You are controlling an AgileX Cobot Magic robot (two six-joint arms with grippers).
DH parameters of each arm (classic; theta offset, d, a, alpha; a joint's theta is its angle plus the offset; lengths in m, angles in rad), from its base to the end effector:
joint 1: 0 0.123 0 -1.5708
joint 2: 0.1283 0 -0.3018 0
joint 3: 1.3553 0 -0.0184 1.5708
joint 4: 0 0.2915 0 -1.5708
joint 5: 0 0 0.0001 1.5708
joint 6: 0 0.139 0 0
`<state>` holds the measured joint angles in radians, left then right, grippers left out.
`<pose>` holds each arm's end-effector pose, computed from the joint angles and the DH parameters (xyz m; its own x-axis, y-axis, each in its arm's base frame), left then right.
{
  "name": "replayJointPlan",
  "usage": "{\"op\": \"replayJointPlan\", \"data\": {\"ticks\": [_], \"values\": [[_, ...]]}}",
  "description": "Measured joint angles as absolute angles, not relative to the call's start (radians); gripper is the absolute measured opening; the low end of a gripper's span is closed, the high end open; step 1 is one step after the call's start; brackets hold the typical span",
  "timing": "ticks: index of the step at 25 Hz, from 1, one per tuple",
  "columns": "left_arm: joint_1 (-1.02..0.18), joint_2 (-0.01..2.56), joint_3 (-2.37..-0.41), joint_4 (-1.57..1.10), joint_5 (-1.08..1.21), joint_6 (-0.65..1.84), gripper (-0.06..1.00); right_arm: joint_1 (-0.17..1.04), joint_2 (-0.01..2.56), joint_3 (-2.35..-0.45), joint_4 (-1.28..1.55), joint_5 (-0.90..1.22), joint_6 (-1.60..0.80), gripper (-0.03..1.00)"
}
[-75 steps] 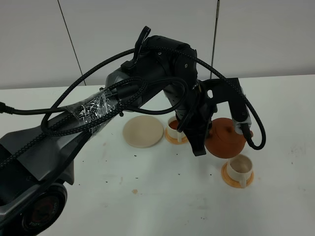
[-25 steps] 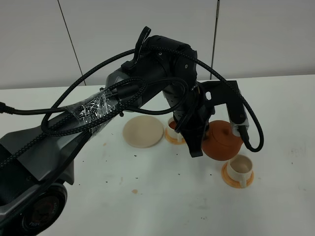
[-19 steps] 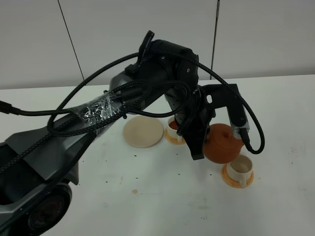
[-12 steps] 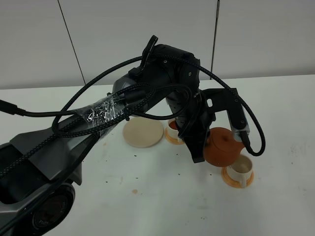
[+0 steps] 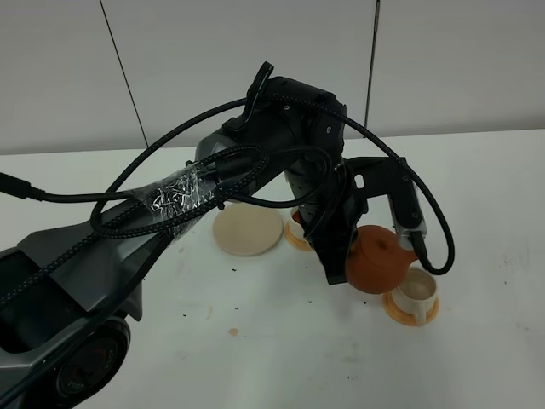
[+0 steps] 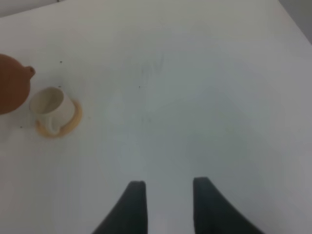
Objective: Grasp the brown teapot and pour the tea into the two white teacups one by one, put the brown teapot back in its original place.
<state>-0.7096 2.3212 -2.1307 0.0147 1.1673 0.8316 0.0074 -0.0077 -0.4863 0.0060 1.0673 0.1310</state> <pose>0.4300 -0.3668 0.1710 -0.0034 0.9821 -0.1884 0.9724 0.0472 0.2283 0.0568 0.0011 0.2697 -0.4646 0.1301 -0.8759 0.0504 0.9914 0.1205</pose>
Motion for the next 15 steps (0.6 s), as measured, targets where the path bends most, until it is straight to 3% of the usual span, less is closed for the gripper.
{"op": "replayJointPlan", "data": {"ticks": [15], "values": [[-0.699, 2.293, -2.131, 0.068, 1.168, 0.886, 0.18, 0.007, -0.008, -0.486, 0.006, 1.067, 0.131, 0.23]]}}
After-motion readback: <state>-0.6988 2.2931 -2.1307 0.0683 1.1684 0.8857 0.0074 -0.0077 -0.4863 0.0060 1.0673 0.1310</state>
